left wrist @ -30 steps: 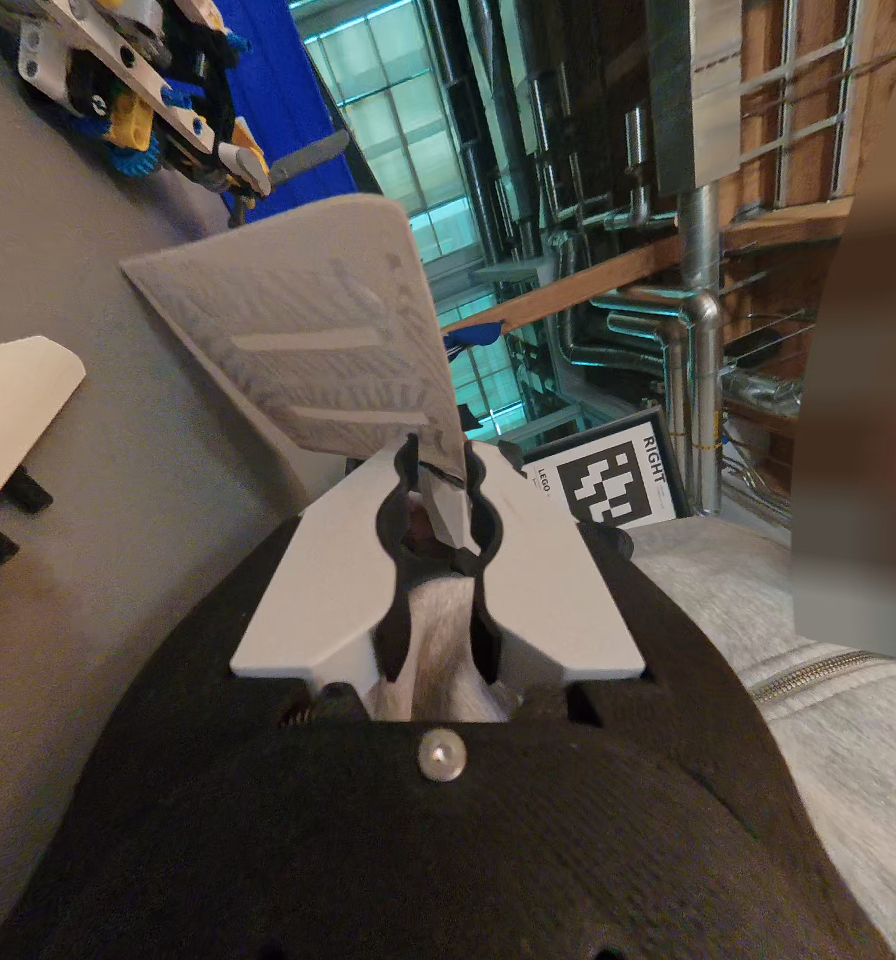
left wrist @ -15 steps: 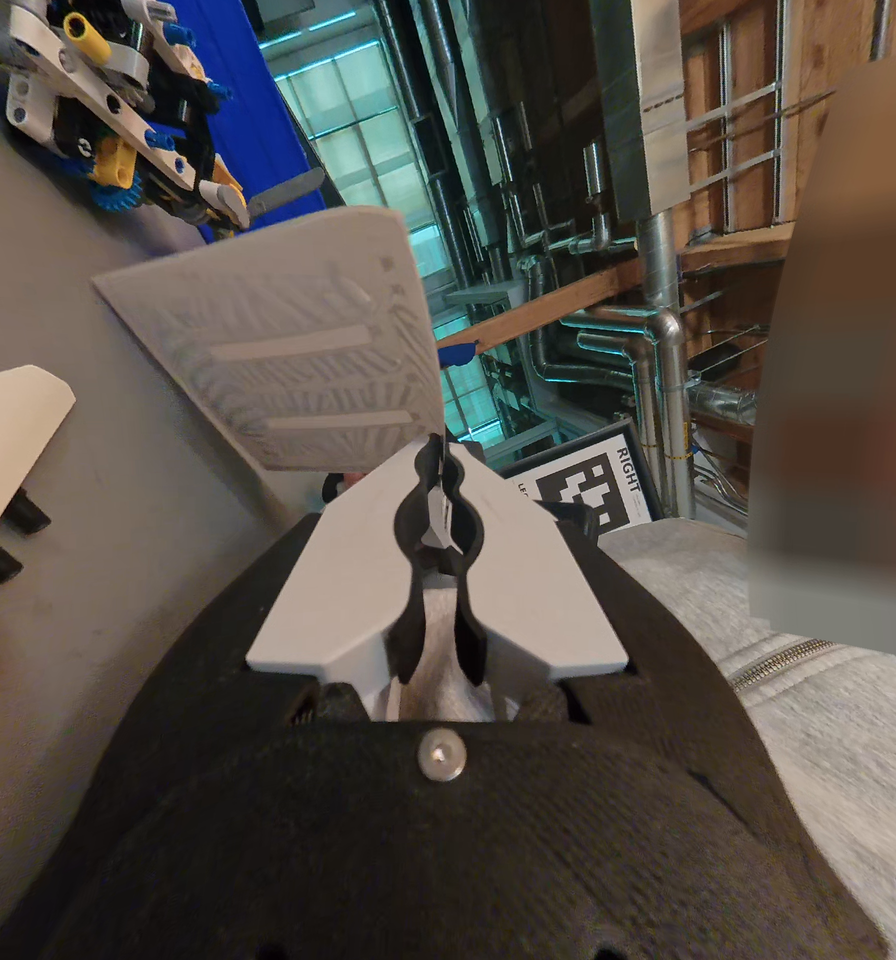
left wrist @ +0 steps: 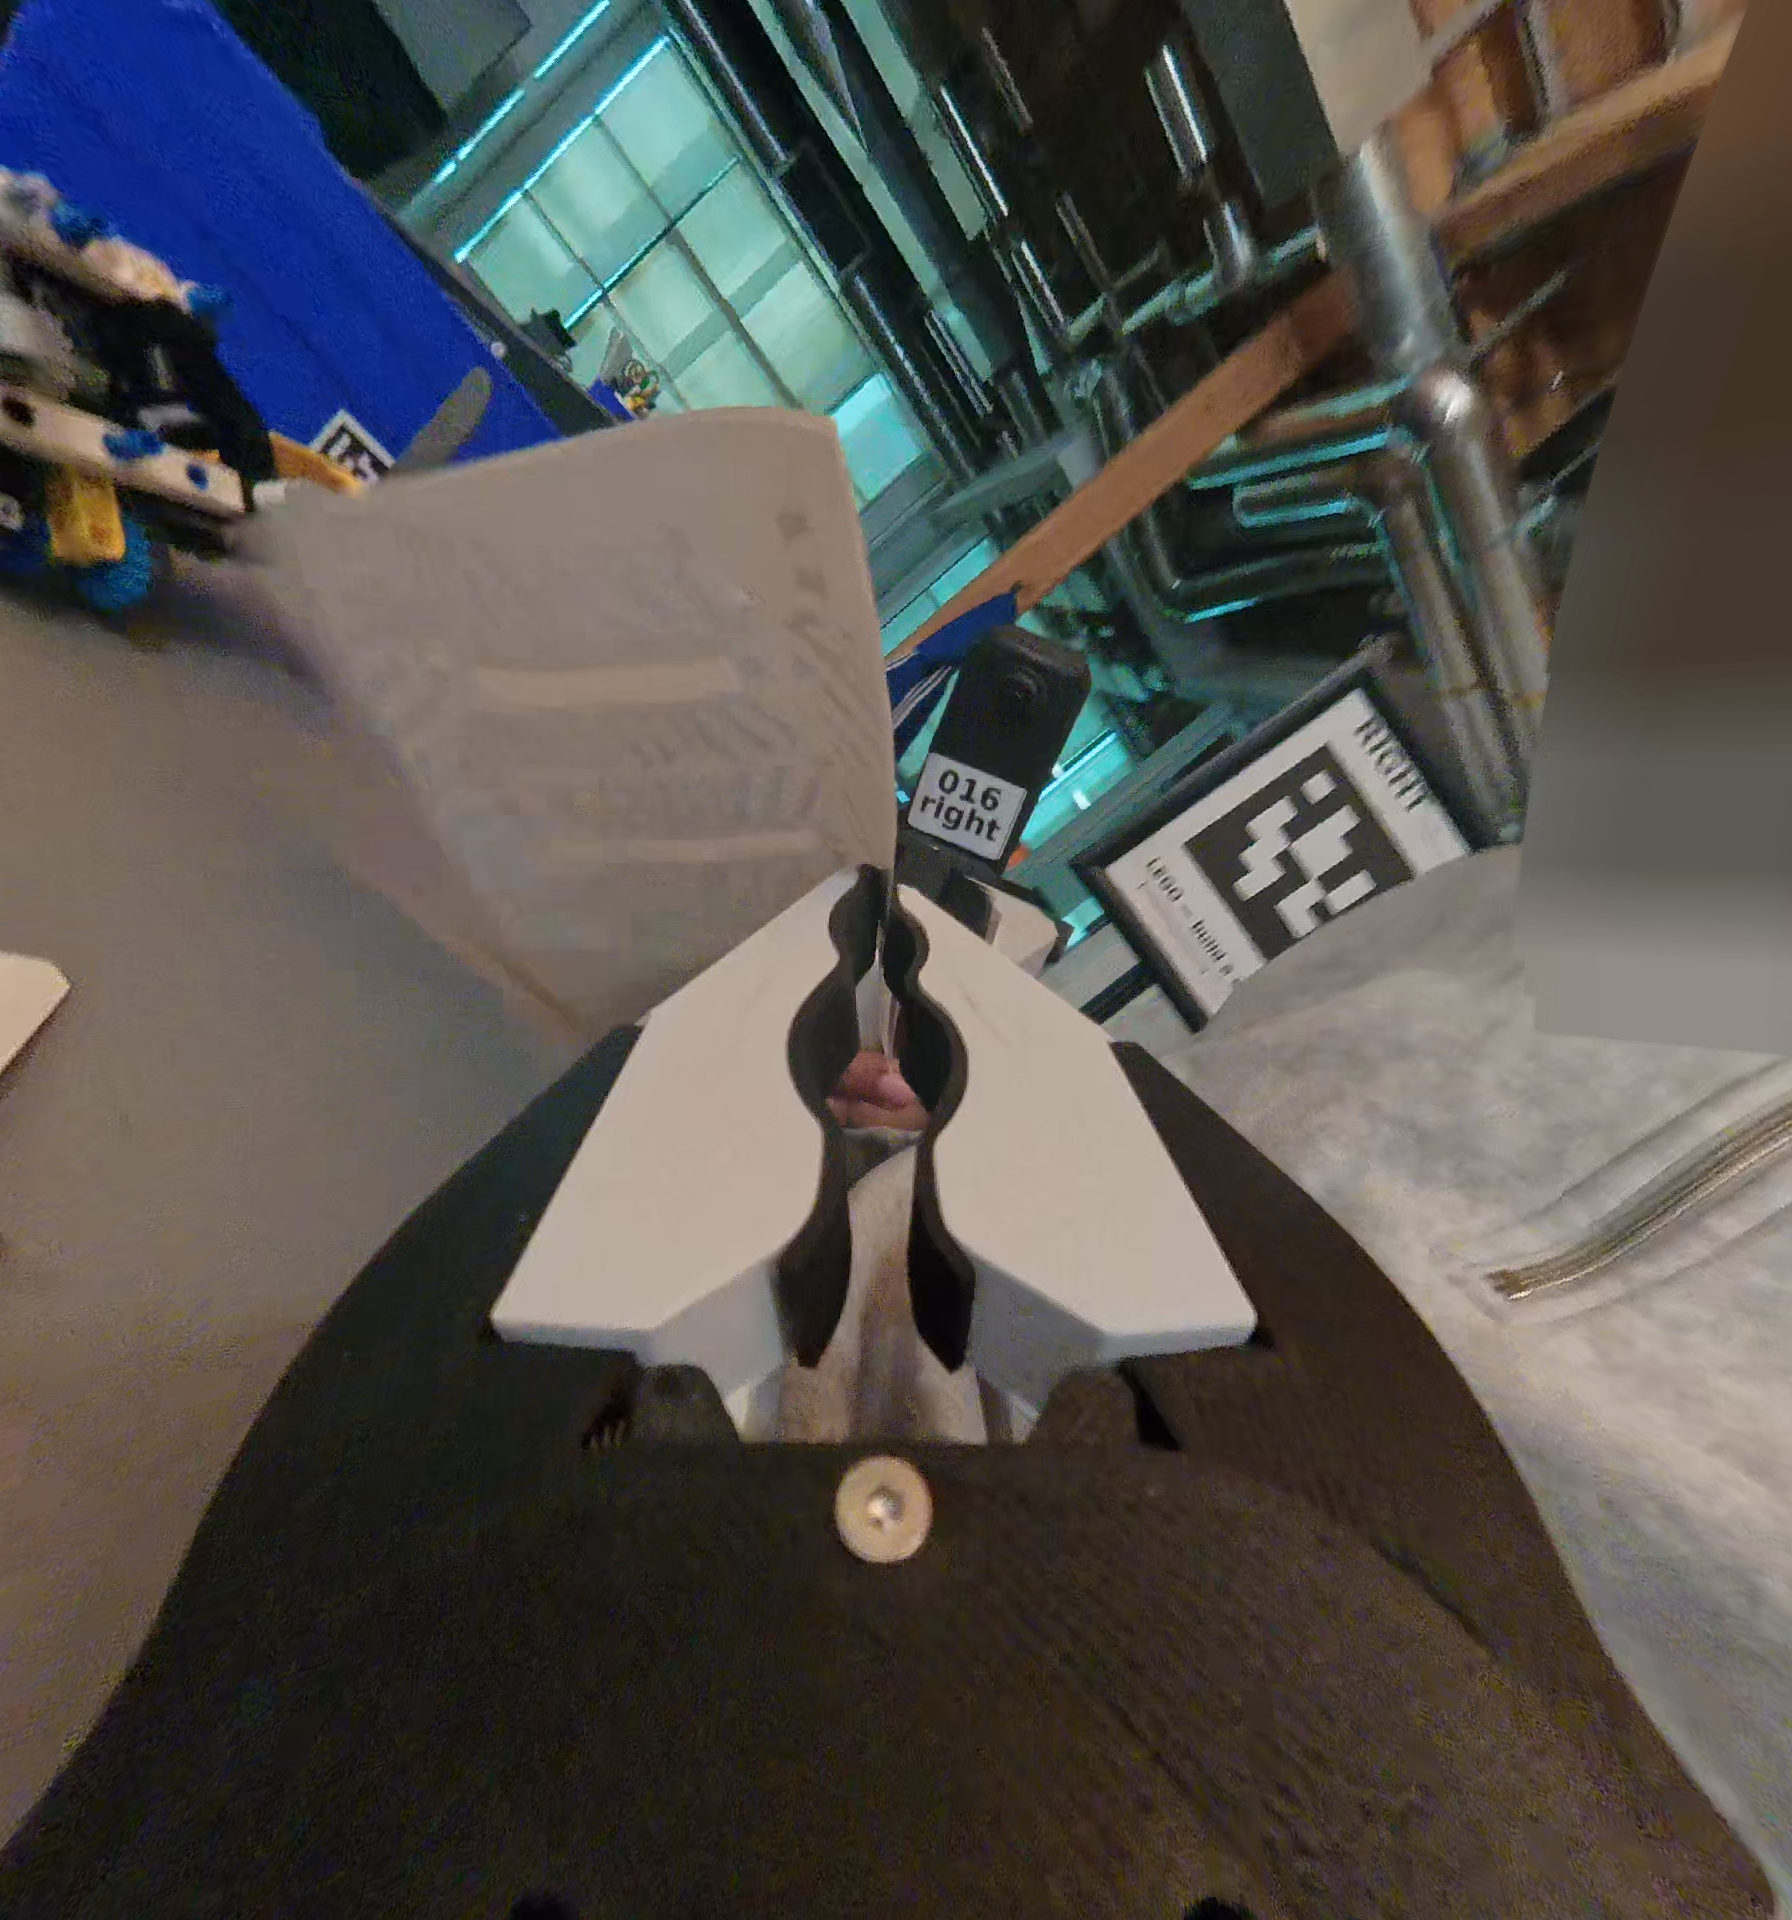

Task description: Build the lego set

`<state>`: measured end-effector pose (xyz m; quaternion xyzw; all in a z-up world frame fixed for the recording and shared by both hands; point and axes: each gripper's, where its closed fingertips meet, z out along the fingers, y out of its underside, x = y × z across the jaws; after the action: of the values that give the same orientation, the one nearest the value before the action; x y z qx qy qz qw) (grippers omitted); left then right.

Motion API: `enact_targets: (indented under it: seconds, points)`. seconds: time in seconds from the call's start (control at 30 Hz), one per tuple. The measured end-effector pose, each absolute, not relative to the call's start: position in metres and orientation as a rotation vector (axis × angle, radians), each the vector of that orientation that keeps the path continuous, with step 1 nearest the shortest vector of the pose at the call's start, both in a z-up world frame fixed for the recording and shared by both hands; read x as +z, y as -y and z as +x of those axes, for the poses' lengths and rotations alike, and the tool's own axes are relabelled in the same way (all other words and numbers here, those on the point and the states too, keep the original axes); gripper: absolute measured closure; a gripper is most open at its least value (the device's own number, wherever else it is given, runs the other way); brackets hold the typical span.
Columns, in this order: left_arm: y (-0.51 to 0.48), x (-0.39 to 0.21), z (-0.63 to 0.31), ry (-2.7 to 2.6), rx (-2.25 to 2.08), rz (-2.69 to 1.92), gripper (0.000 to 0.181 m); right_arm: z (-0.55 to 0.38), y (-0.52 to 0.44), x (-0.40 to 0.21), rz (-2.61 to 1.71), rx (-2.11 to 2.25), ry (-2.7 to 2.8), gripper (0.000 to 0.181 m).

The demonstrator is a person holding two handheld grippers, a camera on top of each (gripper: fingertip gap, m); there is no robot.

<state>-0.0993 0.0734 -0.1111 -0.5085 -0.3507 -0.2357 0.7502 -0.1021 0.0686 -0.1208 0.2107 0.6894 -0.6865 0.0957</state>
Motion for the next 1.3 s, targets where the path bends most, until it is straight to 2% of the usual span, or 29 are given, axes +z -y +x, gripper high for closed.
enact_targets:
  seconds: [0.03, 0.43, 0.73, 0.8, 0.9, 1.1, 1.3]
  points:
    - [-0.075, -0.111, -0.097, 0.745, -0.471, -1.143, 0.181, -0.098, -0.066, -0.124, 0.608, -2.007, -2.051, 0.133]
    - [-0.075, -0.107, -0.094, 0.696, -0.447, -1.150, 0.181, -0.098, -0.071, -0.111, 0.635, -2.032, -1.848, 0.169]
    - [-0.076, -0.110, -0.094, 0.708, -0.453, -1.159, 0.181, -0.107, -0.078, -0.110, 0.615, -2.132, -2.006, 0.168]
    - [-0.077, -0.110, -0.094, 0.710, -0.453, -1.162, 0.181, -0.107, -0.080, -0.105, 0.599, -2.163, -1.997, 0.181]
    - [-0.077, -0.111, -0.095, 0.715, -0.454, -1.167, 0.181, -0.113, -0.085, -0.104, 0.637, -2.184, -2.003, 0.181]
    - [-0.076, -0.116, -0.100, 0.770, -0.450, -1.166, 0.181, -0.153, -0.121, -0.113, 0.949, -2.218, -2.035, 0.181]
    - [-0.072, -0.126, -0.110, 0.895, -0.463, -1.155, 0.181, -0.194, -0.192, -0.106, 1.327, -2.354, -1.824, 0.181]
